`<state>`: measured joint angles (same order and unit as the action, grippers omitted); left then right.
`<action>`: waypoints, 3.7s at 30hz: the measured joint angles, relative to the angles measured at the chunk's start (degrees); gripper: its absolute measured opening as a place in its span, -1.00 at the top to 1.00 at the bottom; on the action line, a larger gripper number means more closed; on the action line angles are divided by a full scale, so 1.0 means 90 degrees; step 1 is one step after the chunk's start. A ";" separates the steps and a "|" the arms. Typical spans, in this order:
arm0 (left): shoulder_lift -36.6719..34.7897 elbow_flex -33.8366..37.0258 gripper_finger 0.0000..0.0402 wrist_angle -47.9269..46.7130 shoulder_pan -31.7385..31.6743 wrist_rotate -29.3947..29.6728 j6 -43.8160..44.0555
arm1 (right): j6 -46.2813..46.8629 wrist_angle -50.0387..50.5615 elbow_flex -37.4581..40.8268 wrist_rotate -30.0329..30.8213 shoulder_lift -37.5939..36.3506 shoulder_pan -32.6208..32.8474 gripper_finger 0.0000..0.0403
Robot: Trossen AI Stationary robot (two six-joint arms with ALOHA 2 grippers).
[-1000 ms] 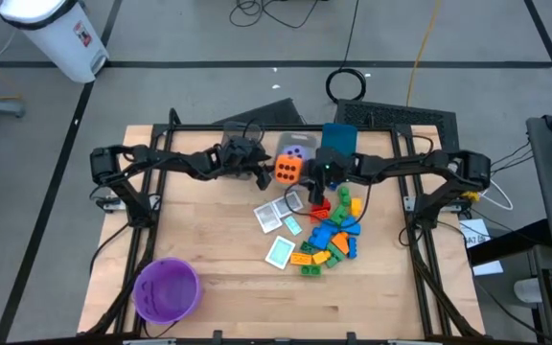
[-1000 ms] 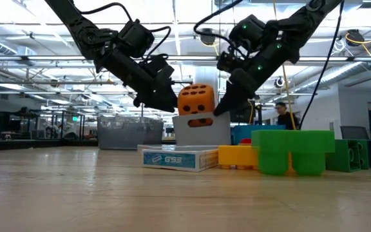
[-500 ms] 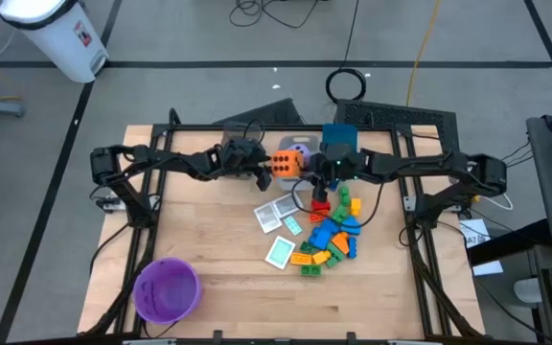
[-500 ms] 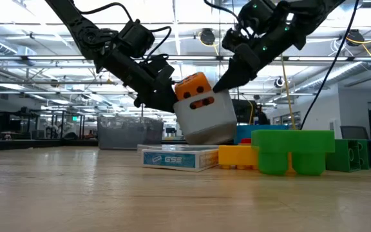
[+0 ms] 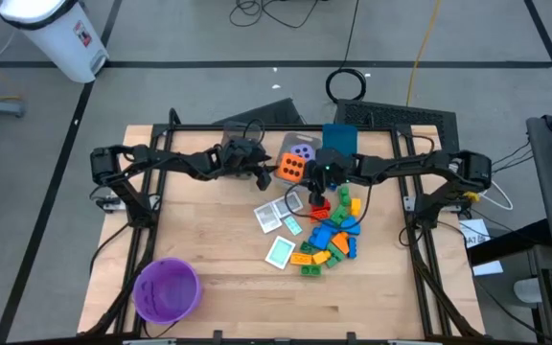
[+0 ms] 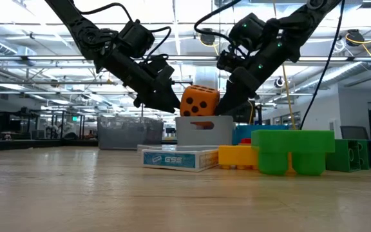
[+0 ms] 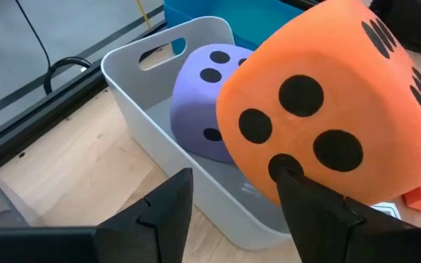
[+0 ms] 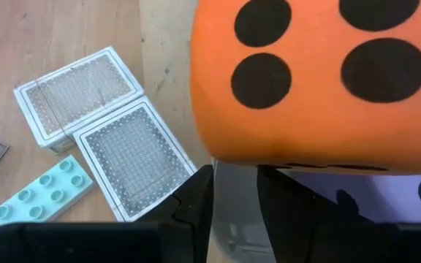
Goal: Pick & Place Toys
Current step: Put the orange dice into the gray bin
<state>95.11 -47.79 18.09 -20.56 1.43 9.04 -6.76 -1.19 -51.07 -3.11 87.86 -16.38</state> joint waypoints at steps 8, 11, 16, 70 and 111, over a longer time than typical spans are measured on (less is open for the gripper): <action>0.0000 0.0000 -0.03 -0.0026 0.0007 0.0007 0.0012 | 0.0311 0.0136 0.0002 0.0252 -0.0056 0.0044 0.50; 0.0000 0.0000 -0.03 -0.0027 0.0005 0.0065 0.0015 | 0.0278 0.0117 0.0002 0.0762 -0.0056 0.0041 0.50; 0.0000 0.0000 -0.03 -0.0032 0.0002 0.0118 0.0015 | 0.0076 0.0118 0.0002 0.1034 -0.0056 0.0041 0.50; 0.0002 0.0000 -0.03 -0.0342 0.0002 0.0121 0.0036 | -0.0027 -0.1843 0.0002 0.0050 -0.0179 -0.0673 0.99; 0.0002 0.0001 -0.03 -0.0364 0.0019 0.0117 0.0044 | -0.0170 -0.1410 -0.0008 -0.0888 0.1081 -0.2142 1.00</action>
<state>95.13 -47.78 14.81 -20.38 2.48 9.43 -8.29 -13.87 -51.14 -11.10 97.59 -35.66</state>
